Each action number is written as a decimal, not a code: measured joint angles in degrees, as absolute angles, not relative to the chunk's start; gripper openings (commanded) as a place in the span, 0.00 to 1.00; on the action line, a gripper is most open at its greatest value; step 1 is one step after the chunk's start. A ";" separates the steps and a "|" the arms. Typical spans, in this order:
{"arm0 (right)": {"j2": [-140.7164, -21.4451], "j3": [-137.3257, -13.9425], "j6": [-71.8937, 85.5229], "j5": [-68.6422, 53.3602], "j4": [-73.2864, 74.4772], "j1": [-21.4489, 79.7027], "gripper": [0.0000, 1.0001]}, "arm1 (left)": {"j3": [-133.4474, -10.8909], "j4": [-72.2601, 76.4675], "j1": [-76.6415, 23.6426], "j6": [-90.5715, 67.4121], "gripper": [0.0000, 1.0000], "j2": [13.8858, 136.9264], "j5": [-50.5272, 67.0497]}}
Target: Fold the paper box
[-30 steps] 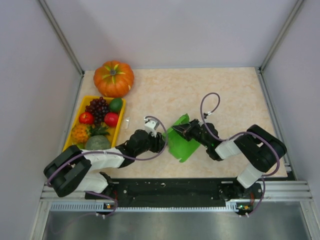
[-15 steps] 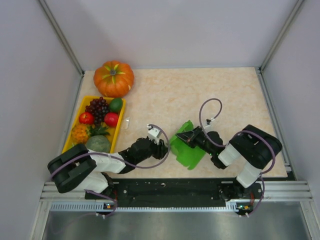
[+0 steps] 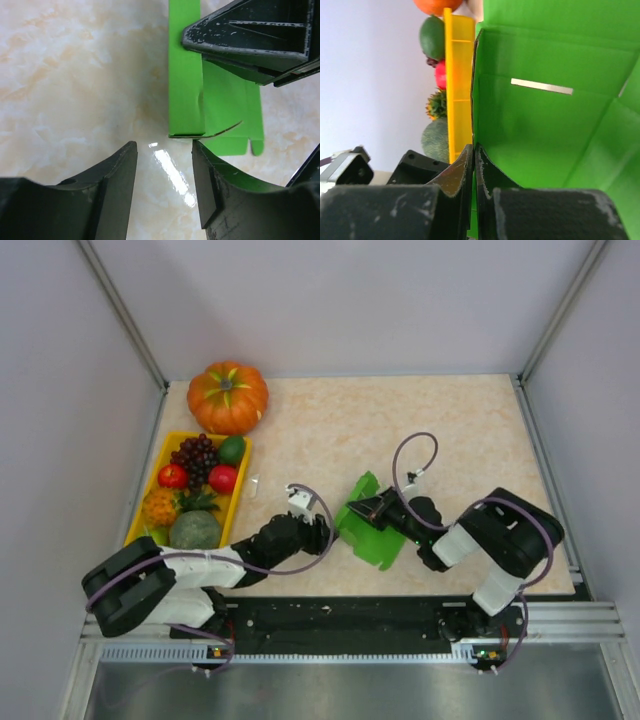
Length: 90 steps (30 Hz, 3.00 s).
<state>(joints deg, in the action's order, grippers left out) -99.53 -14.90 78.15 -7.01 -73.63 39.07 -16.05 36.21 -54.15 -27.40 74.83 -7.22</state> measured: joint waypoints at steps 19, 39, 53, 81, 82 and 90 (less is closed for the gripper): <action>-89.27 -33.50 80.73 -3.92 -43.11 39.29 0.00 | -21.30 17.93 -39.88 -30.09 0.63 58.24 -8.43; -97.06 -29.19 75.64 -6.48 -54.76 39.18 0.02 | -32.01 23.66 -29.67 -33.34 0.50 76.93 21.54; -96.29 -25.41 77.62 -7.81 -54.41 38.28 0.04 | -34.89 18.96 -39.00 -27.86 0.59 82.30 15.81; -85.43 -31.44 78.30 -8.84 -34.89 37.74 0.46 | -45.98 2.96 -45.04 -11.03 0.22 81.82 0.69; -84.84 -32.25 78.24 -9.15 -32.80 37.54 0.49 | -45.95 2.96 -45.23 -10.11 0.22 81.60 -0.01; -83.61 -43.42 75.22 -16.88 -12.01 30.50 0.47 | -44.69 4.36 -46.92 -1.41 0.22 77.95 -3.57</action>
